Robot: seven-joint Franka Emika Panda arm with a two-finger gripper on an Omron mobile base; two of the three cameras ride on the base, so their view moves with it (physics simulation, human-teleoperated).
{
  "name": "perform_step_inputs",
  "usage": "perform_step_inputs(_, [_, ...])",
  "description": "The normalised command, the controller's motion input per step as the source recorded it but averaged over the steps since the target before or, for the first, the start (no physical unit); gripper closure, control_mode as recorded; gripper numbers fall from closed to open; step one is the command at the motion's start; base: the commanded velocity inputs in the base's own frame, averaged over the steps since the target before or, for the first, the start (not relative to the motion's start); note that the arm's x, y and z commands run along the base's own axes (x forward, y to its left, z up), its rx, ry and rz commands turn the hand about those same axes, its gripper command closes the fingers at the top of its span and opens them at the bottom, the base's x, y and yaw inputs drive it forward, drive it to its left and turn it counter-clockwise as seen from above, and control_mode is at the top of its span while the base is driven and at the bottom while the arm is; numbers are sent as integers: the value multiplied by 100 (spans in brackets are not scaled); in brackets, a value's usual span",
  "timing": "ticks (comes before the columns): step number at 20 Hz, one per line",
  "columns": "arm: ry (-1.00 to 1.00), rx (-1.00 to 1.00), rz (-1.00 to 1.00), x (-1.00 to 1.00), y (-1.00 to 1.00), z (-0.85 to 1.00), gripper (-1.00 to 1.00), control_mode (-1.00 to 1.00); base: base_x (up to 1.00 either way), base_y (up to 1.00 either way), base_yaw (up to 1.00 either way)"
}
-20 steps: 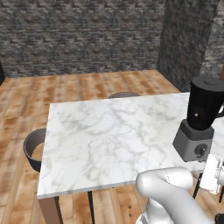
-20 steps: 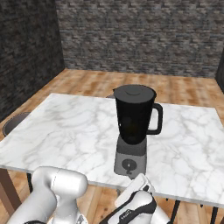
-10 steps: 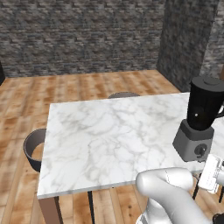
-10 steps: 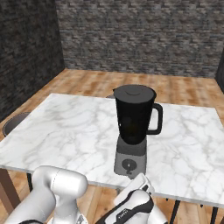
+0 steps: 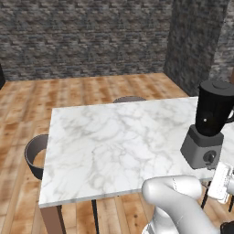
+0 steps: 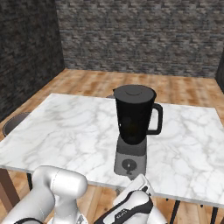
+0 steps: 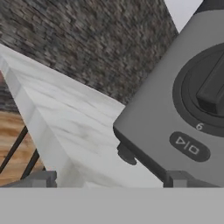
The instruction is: Grab the garlic and lemon from the fridge, place them in the blender, close the lid, and turn on the blender to create a marinade.
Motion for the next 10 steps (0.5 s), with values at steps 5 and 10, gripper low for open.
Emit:
perform_step_inputs(5, [0, 0, 0, -37, 2, 13, -100, -100, 0, 0, 0])
perform_step_inputs(10, [0, 0, 0, 1, 17, 32, -100, -100, 0, 0, 0])
